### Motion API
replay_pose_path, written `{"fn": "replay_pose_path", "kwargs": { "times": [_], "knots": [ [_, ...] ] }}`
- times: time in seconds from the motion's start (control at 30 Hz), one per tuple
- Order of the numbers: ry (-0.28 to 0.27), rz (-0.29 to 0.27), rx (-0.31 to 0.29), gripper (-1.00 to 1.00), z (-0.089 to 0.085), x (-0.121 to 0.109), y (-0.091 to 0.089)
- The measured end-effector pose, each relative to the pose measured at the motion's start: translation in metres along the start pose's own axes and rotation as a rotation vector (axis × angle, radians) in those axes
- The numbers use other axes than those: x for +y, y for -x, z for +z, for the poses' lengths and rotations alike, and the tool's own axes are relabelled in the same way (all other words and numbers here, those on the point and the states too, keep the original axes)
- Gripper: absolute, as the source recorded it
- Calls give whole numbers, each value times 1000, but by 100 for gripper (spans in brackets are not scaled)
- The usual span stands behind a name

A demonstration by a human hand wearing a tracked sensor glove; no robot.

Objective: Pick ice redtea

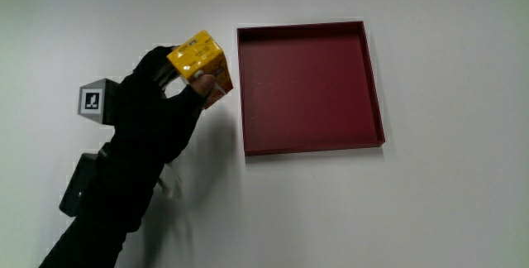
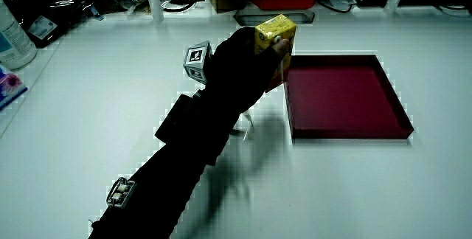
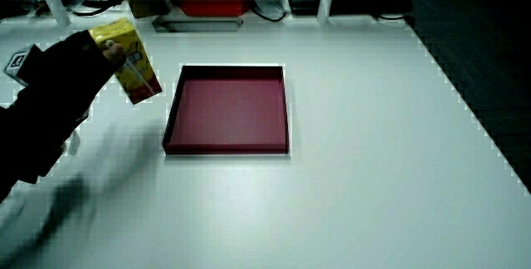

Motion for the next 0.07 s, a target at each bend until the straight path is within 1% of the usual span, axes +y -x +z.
{"fn": "replay_pose_path", "kwargs": {
  "times": [0.03, 0.07],
  "knots": [
    [12, -2, -12, 100, -5, 2, -2],
    [24, -7, -10, 100, -9, 3, -3]
  ]
}}
